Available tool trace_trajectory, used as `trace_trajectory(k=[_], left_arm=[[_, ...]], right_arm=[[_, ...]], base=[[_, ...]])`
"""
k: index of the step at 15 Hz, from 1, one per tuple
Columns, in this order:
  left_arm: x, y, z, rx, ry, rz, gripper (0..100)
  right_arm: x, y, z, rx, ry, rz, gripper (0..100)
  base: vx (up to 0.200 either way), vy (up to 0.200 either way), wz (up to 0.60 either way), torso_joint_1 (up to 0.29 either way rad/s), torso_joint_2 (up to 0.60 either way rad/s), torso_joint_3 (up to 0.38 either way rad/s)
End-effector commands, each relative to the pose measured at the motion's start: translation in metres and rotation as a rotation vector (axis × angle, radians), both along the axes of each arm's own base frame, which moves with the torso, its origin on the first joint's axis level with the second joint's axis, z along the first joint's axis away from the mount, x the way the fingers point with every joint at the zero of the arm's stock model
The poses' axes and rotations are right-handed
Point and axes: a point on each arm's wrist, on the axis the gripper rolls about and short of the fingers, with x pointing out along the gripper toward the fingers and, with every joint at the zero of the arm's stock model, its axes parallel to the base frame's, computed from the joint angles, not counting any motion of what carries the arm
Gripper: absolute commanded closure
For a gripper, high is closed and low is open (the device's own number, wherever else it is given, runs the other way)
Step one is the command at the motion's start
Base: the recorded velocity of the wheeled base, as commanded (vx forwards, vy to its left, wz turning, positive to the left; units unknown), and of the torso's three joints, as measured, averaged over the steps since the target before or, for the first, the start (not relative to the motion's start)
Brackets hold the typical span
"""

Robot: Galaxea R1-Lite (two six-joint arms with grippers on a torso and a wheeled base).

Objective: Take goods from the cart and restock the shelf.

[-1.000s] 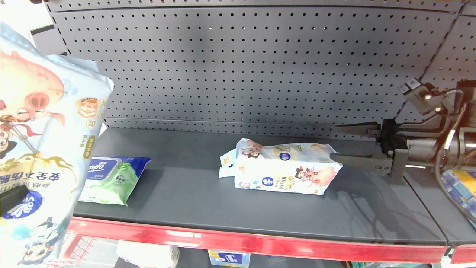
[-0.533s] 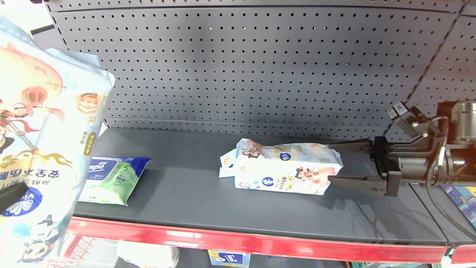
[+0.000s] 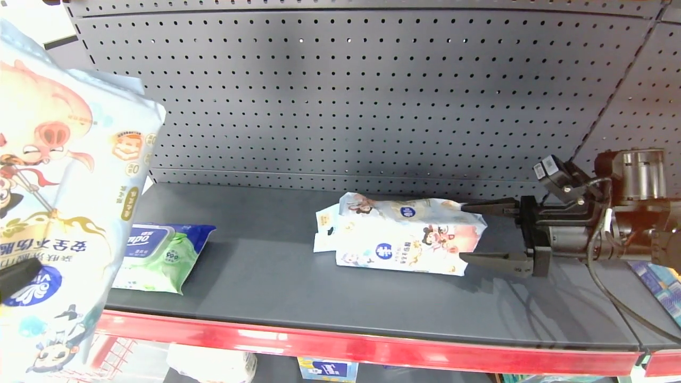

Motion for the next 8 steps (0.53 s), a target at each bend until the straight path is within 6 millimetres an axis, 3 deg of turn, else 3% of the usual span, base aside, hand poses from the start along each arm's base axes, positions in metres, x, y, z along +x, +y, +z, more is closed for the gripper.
trace_trajectory(k=[1, 8], left_arm=[[-0.001, 0.000, 0.001, 0.000, -0.003, 0.002, 100], [-0.001, 0.000, 0.001, 0.000, -0.005, 0.002, 100]], right_arm=[[0.009, 0.001, -0.003, -0.004, 0.004, -0.001, 0], [-0.020, -0.002, 0.031, 0.031, -0.063, -0.026, 0]], base=[[0.000, 0.000, 0.00, 0.000, 0.00, 0.000], [0.000, 0.000, 0.00, 0.000, 0.00, 0.000]])
